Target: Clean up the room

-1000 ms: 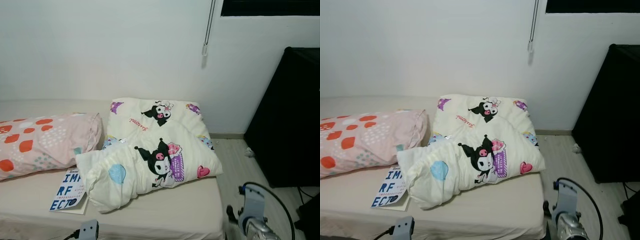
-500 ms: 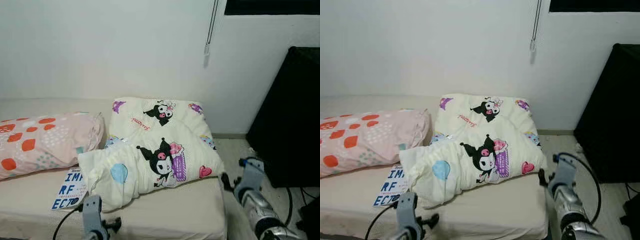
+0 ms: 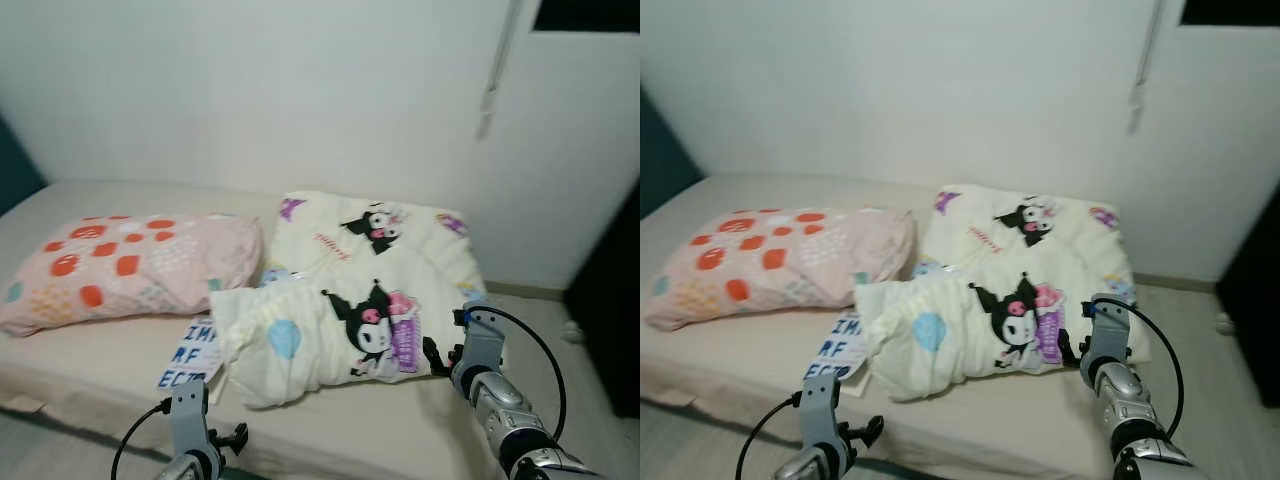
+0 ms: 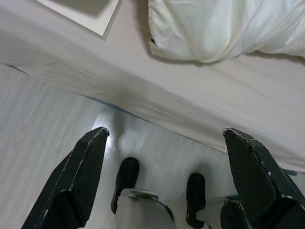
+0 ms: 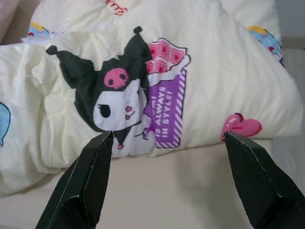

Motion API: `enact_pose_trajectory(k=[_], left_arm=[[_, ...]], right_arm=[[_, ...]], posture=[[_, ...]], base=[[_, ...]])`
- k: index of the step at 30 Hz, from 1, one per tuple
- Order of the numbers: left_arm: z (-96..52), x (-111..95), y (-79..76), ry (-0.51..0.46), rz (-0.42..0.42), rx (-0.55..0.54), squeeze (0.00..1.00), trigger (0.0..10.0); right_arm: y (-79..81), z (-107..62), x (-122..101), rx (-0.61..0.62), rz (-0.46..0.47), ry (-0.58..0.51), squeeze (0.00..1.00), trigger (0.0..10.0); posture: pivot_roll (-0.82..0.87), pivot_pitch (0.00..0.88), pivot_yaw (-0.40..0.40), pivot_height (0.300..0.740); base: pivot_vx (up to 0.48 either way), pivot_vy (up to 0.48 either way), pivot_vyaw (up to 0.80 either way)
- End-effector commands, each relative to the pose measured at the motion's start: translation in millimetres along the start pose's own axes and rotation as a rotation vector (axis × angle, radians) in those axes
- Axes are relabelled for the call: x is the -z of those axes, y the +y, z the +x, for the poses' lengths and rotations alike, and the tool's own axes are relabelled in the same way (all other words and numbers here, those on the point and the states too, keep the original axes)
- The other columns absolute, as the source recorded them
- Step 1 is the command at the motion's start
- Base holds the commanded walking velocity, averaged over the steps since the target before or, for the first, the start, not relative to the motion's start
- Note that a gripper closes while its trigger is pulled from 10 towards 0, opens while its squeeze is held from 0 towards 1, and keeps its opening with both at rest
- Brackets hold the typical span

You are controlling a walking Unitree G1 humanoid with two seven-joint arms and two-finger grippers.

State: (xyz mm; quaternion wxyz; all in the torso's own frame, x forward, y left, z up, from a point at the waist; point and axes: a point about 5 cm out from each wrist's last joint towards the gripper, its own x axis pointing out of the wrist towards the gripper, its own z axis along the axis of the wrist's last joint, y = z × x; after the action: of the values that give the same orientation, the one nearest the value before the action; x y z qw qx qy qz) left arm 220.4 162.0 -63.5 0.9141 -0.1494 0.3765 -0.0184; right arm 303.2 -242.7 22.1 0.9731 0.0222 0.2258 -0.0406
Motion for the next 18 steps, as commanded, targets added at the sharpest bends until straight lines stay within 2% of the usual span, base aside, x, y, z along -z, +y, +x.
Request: enact_pose_trajectory(k=[1, 11, 15, 18], left_arm=[[-2.1, 8.4, 1.5, 0.028, 0.008, -0.009, 0.0, 10.0], [-2.1, 8.8, 1.0, 0.031, 0.027, -0.001, 0.0, 10.0], [-1.3, 7.9, -2.8, 0.029, 0.048, 0.029, 0.0, 10.0], [-1.0, 8.8, -5.1, 0.038, 0.072, 0.044, 0.0, 10.0]], right_arm=[[2.9, -0.4, 3.0, -0.009, -0.006, 0.002, 0.0, 10.0], [-1.7, 0.6, -3.1, 0.029, -0.01, -0.014, 0.0, 10.0], [-11.0, 0.2, -4.3, 0.124, -0.002, 0.001, 0.0, 10.0], [-12.5, -0.2, -4.3, 0.127, 0.004, -0.001, 0.0, 10.0]], posture=[[-0.12, 0.004, 0.028, 0.704], [-0.12, 0.0, 0.026, 0.704], [-0.12, 0.0, 0.027, 0.704], [-0.12, 0.0, 0.027, 0.704]], base=[[0.0, 0.0, 0.8], [0.0, 0.0, 0.8], [0.0, 0.0, 0.1], [0.0, -0.465, 0.0]])
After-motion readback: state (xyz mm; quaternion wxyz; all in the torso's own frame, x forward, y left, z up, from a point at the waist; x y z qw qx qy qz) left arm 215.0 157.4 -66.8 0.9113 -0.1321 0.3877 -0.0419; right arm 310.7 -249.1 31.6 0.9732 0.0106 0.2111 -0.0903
